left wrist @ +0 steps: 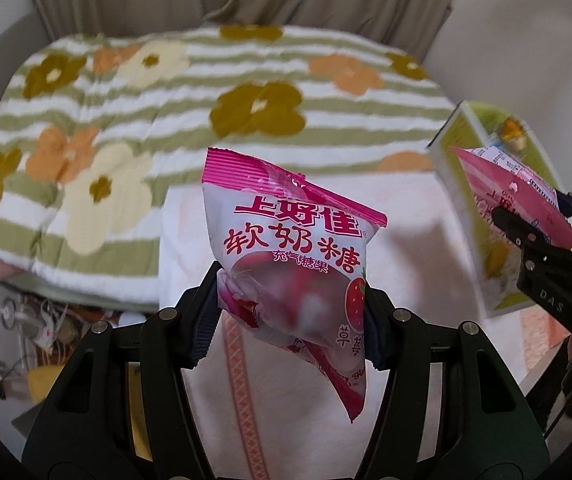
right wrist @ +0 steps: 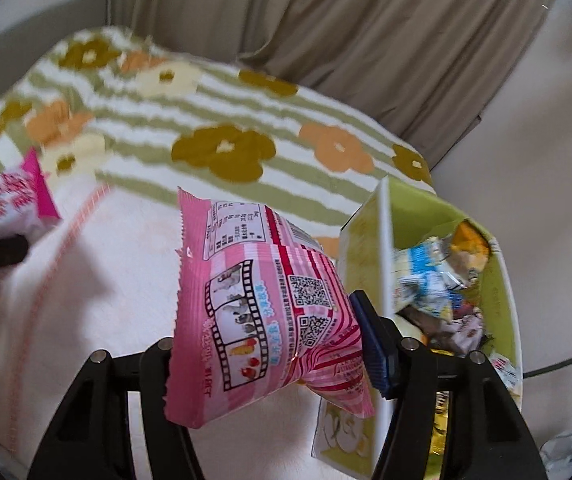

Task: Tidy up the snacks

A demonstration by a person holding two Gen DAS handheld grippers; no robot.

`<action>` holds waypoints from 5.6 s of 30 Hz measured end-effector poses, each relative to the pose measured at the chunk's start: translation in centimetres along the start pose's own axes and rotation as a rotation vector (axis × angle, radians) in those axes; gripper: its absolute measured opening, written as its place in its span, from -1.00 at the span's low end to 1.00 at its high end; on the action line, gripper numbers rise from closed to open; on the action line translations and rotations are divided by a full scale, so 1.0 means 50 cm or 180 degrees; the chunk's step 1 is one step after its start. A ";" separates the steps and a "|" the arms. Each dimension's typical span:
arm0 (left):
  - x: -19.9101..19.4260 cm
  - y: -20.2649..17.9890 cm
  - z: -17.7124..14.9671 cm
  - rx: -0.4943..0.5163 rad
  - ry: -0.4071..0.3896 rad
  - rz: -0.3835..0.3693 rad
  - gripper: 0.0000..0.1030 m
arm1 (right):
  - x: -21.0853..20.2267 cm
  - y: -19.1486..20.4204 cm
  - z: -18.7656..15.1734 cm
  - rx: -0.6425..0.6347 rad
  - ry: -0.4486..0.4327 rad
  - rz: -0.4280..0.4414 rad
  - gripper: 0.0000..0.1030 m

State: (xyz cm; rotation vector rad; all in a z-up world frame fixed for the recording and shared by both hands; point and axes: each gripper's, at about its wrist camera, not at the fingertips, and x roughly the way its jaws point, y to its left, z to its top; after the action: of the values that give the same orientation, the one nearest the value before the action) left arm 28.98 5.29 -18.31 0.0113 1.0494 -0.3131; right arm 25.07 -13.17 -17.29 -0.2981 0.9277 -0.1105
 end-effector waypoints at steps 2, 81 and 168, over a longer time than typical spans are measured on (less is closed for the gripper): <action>-0.027 -0.029 0.022 0.0060 -0.0112 -0.0052 0.07 | -0.032 -0.030 0.006 0.0114 -0.0094 0.0044 0.12; -0.318 -0.549 -0.054 0.0253 -0.1322 0.0547 0.99 | -0.296 -0.545 -0.181 0.1074 -0.1180 0.0601 0.99; -0.560 -0.416 -0.367 -0.0051 -0.2004 0.0787 0.99 | -0.506 -0.345 -0.373 0.1119 -0.1409 0.0393 0.99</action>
State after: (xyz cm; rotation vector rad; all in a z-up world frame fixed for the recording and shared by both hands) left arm -4.82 -4.74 -0.72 0.0261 0.4182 -0.0698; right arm -4.41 -27.83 -3.08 0.0631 0.4727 -0.0870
